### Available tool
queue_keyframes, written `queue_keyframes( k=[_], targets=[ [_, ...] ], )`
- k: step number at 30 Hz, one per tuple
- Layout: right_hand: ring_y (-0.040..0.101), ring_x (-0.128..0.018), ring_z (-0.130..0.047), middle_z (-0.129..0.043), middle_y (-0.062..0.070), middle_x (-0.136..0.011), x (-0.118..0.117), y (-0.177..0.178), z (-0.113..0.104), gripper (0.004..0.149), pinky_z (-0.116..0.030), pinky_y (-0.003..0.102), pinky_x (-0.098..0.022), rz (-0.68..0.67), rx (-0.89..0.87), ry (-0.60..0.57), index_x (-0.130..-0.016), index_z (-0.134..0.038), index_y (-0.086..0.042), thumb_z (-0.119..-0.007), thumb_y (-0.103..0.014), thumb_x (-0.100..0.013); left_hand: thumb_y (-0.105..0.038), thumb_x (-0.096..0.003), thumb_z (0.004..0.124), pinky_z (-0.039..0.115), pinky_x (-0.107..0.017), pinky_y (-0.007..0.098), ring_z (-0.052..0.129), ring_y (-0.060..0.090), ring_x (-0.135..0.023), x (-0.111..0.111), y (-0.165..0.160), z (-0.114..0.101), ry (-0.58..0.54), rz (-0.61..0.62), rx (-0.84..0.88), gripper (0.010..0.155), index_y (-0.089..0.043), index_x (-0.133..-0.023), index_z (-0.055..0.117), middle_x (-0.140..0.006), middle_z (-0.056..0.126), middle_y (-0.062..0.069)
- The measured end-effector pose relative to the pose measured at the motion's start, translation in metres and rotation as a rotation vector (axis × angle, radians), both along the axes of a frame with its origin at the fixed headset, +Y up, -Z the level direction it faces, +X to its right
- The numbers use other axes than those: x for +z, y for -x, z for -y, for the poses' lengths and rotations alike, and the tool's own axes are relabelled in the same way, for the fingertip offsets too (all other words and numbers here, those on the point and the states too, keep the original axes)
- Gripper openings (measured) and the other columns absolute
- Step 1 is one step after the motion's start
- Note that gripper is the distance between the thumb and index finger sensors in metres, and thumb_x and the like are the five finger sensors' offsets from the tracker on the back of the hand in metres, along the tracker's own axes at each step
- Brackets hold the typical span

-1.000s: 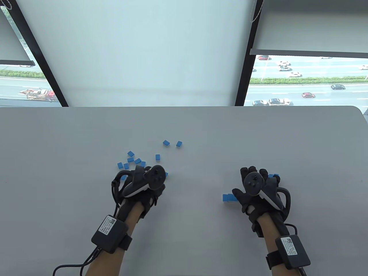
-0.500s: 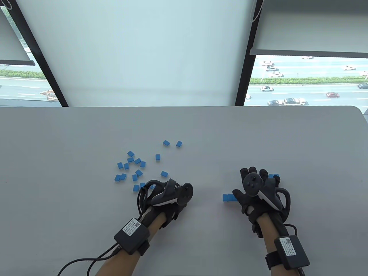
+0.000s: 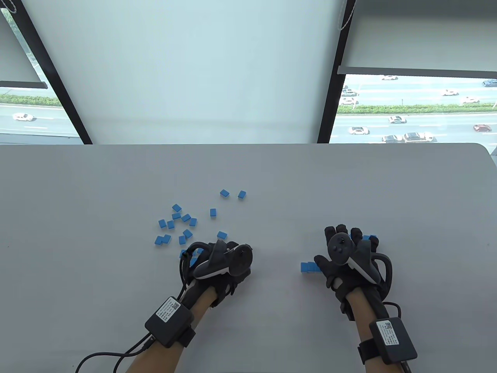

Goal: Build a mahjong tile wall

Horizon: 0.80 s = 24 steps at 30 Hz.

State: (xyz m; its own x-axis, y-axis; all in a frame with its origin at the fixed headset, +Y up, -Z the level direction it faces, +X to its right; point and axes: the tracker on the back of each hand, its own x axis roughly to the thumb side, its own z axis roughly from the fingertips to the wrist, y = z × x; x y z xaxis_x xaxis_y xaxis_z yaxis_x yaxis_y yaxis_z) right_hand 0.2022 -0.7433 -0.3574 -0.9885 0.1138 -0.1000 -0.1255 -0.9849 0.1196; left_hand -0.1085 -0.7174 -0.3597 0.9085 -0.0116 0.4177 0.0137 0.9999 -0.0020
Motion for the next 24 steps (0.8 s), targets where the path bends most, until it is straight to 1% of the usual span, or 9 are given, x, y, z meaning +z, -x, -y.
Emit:
queue_keyframes(
  k=[3, 6, 7, 9, 11, 13, 17, 20, 24],
  targets=[
    [0.036, -0.108, -0.023, -0.025, -0.005, -0.119, 0.000, -0.001, -0.001, 0.082, -0.013, 0.064, -0.069, 0.004, 0.000, -0.004, -0.109, -0.029, -0.037, -0.069, -0.066, -0.044, -0.055, -0.0391, 0.083, 0.079, -0.053, 0.050, 0.095, 0.021, -0.061, -0.003, 0.019, -0.016, -0.073, -0.065, 0.030, 0.064, -0.027, -0.096, 0.074, -0.082, 0.089, -0.005],
    [0.036, -0.108, -0.022, -0.026, -0.005, -0.119, 0.000, -0.002, 0.000, 0.081, -0.013, 0.064, -0.069, 0.009, 0.000, -0.003, -0.109, -0.029, -0.037, -0.069, -0.066, -0.044, -0.056, -0.0393, 0.083, 0.079, -0.053, 0.050, 0.094, 0.021, -0.060, -0.009, 0.037, -0.018, -0.100, -0.145, 0.032, 0.062, -0.028, -0.095, 0.077, -0.079, 0.089, -0.006],
    [0.036, -0.108, -0.022, -0.025, -0.005, -0.119, 0.000, -0.002, 0.000, 0.081, -0.013, 0.064, -0.069, 0.010, 0.000, -0.002, -0.109, -0.030, -0.038, -0.069, -0.066, -0.043, -0.057, -0.0391, 0.084, 0.078, -0.054, 0.051, 0.093, 0.021, -0.061, -0.012, 0.042, -0.016, -0.088, -0.175, 0.026, 0.062, -0.029, -0.094, 0.078, -0.078, 0.088, -0.006],
    [0.036, -0.108, -0.022, -0.026, -0.005, -0.119, 0.000, -0.002, 0.000, 0.082, -0.013, 0.064, -0.069, 0.011, 0.001, 0.000, -0.109, -0.030, -0.037, -0.069, -0.066, -0.043, -0.058, -0.0385, 0.085, 0.077, -0.054, 0.051, 0.092, 0.021, -0.060, -0.016, 0.047, -0.010, -0.064, -0.197, 0.000, 0.061, -0.031, -0.093, 0.081, -0.076, 0.088, -0.007],
    [0.036, -0.108, -0.022, -0.026, -0.005, -0.119, 0.001, -0.001, 0.000, 0.081, -0.013, 0.064, -0.069, 0.011, 0.004, 0.002, -0.109, -0.030, -0.037, -0.069, -0.066, -0.044, -0.060, -0.0379, 0.085, 0.077, -0.053, 0.051, 0.092, 0.021, -0.059, -0.021, 0.051, 0.001, -0.019, -0.264, -0.068, 0.063, -0.029, -0.092, 0.082, -0.075, 0.088, -0.007],
    [0.036, -0.108, -0.023, -0.025, -0.005, -0.119, 0.001, -0.001, 0.000, 0.081, -0.013, 0.064, -0.069, 0.011, 0.006, 0.003, -0.109, -0.030, -0.037, -0.069, -0.066, -0.044, -0.061, -0.0376, 0.086, 0.077, -0.053, 0.051, 0.091, 0.021, -0.059, -0.023, 0.052, 0.009, 0.026, -0.289, -0.109, 0.064, -0.028, -0.093, 0.081, -0.074, 0.088, -0.006],
    [0.036, -0.108, -0.023, -0.025, -0.005, -0.119, 0.001, -0.001, 0.000, 0.081, -0.013, 0.064, -0.069, 0.010, 0.007, 0.004, -0.109, -0.030, -0.037, -0.069, -0.066, -0.044, -0.061, -0.0364, 0.088, 0.077, -0.053, 0.051, 0.091, 0.020, -0.058, -0.027, 0.051, 0.022, 0.072, -0.287, -0.159, 0.063, -0.031, -0.092, 0.083, -0.073, 0.088, -0.008],
    [0.036, -0.108, -0.023, -0.026, -0.005, -0.119, 0.001, -0.001, -0.001, 0.081, -0.013, 0.064, -0.069, 0.011, 0.007, 0.005, -0.109, -0.030, -0.037, -0.069, -0.066, -0.044, -0.060, -0.0362, 0.090, 0.077, -0.053, 0.051, 0.091, 0.019, -0.058, -0.029, 0.050, 0.027, 0.074, -0.281, -0.195, 0.059, -0.033, -0.089, 0.086, -0.072, 0.089, -0.009],
    [0.036, -0.108, -0.023, -0.026, -0.005, -0.119, 0.001, -0.001, -0.001, 0.081, -0.013, 0.064, -0.069, 0.013, 0.008, 0.002, -0.109, -0.030, -0.037, -0.069, -0.066, -0.044, -0.056, -0.0367, 0.091, 0.077, -0.053, 0.052, 0.091, 0.020, -0.058, -0.029, 0.049, 0.030, 0.089, -0.274, -0.177, 0.057, -0.031, -0.087, 0.087, -0.071, 0.089, -0.008]
  ],
)
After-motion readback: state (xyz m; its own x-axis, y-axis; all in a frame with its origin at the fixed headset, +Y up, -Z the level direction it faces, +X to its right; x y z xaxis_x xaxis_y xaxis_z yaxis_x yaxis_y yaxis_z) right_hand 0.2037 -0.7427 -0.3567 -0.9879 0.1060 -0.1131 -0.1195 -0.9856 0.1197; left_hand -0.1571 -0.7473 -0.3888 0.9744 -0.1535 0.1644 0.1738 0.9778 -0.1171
